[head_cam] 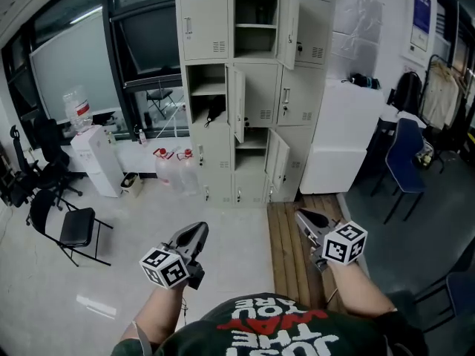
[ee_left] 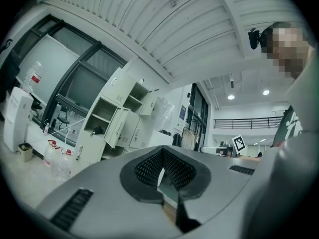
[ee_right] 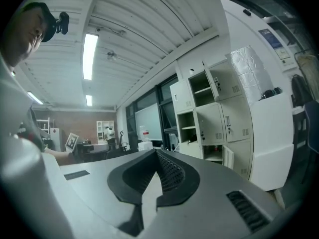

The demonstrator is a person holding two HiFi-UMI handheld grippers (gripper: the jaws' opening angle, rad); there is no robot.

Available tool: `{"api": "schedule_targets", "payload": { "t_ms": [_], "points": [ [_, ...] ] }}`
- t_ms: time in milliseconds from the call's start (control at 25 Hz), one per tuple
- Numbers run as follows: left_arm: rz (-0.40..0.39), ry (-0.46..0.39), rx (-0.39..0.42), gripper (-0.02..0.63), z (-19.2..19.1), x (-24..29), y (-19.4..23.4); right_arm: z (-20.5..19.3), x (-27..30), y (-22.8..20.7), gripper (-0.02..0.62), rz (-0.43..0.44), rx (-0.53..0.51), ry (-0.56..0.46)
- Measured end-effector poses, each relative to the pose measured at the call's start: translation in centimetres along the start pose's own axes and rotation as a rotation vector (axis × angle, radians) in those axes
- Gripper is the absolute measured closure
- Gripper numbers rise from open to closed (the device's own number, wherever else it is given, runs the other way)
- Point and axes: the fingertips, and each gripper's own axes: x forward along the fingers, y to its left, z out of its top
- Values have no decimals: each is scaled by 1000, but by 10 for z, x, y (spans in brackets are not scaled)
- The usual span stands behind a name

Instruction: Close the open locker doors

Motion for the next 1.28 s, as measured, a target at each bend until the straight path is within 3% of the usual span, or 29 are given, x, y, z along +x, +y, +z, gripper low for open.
{"api": "schedule_targets", "payload": {
  "t_ms": [320,520,760,1280],
  "points": [
    [-36,-16,17,598,32,67,-21,55,8,-40,560,-6,-60,-32],
    [-72,-40,51,598,65,101,-3,84,39,-58,560,-15,-85,-69],
    [-143,-57,97,598,111,148,52,118,111,-79,560,-41,-120,-103],
    [-259,-49,159,598,228,254,218,219,297,-132,560,-153,-169,-217]
  ]
}}
